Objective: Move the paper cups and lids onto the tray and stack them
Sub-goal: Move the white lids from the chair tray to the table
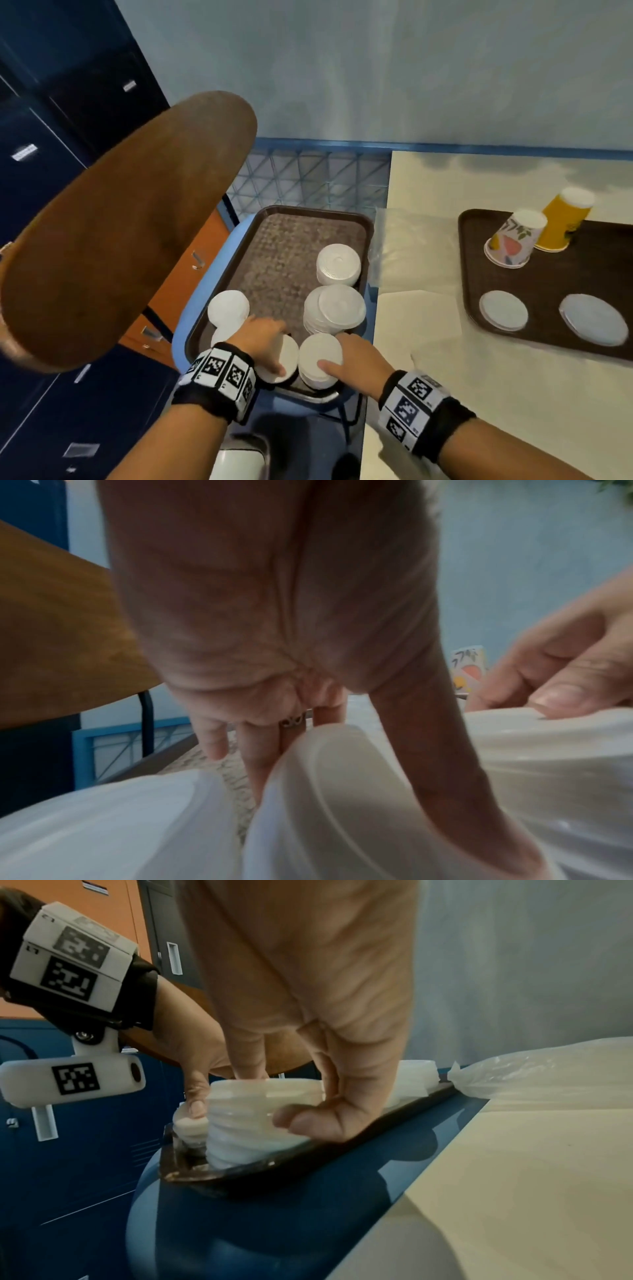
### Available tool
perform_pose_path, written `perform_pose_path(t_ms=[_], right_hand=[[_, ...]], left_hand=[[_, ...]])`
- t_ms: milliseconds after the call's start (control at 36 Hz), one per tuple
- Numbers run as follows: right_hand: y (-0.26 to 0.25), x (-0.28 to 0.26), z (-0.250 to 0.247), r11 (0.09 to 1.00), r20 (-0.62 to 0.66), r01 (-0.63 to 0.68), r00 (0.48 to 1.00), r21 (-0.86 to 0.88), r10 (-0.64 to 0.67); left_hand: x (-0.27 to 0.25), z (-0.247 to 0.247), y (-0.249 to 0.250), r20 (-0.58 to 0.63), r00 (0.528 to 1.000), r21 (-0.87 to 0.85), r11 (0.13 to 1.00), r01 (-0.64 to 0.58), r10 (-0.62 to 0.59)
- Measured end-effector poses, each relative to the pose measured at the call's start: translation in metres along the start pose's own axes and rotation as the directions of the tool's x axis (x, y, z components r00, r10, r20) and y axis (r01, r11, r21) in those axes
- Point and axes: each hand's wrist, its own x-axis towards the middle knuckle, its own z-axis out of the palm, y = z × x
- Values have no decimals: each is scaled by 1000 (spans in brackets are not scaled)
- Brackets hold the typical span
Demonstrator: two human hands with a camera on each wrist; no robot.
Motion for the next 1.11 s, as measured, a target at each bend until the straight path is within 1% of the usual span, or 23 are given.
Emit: perform_pose_path(t_ms=[83, 167, 278, 417, 472, 583, 694, 750, 806, 861, 917, 972, 1028, 1111], right_hand=[[-5, 2, 0, 999, 4, -29, 1000, 20, 29], [-6, 3, 1, 997, 11, -49, 999, 53, 48], [-9, 4, 2, 997, 8, -51, 999, 66, 50], [-9, 3, -1, 995, 71, -45, 997, 92, 38], [-8, -1, -4, 992, 77, -56, 996, 113, 48], [-3, -6, -6, 987, 62, -25, 998, 162, 15], [2, -14, -14, 958, 3, -15, 1000, 287, 15], [8, -20, -21, 921, -13, -11, 1000, 390, 17], [16, -29, -33, 847, -10, -5, 1000, 531, 12], [27, -41, -48, 769, 0, -1, 1000, 639, 2], [42, -54, -62, 705, -13, 8, 1000, 709, 2], [60, -67, -76, 643, -49, 22, 999, 765, 23], [80, -83, -90, 570, -97, 37, 993, 821, 74], [113, -107, -111, 485, -196, 93, 967, 870, 165]], left_hand=[[1, -2, 2, 0, 999, 49, 998, -37, 37], [0, -3, 2, -2, 998, 48, 996, -70, 70], [-1, -4, 0, 0, 998, 58, 996, -67, 67], [-5, -9, 2, 14, 998, 103, 993, -56, 55], [-6, -10, 2, 24, 999, 71, 997, -43, 42], [-8, -13, 3, 56, 997, -38, 998, -42, 44], [-11, -20, 5, 12, 998, -75, 995, -64, 65], [-13, -27, 5, -40, 996, -123, 988, -90, 85], [-17, -37, 4, -98, 988, -182, 974, -134, 118], [-24, -48, 6, -158, 975, -278, 941, -194, 154], [-31, -60, 12, -226, 958, -402, 879, -255, 175], [-35, -71, 25, -278, 945, -518, 802, -296, 169], [-34, -79, 43, -296, 943, -615, 725, -308, 150], [-25, -85, 83, -349, 929, -688, 640, -342, 121]])
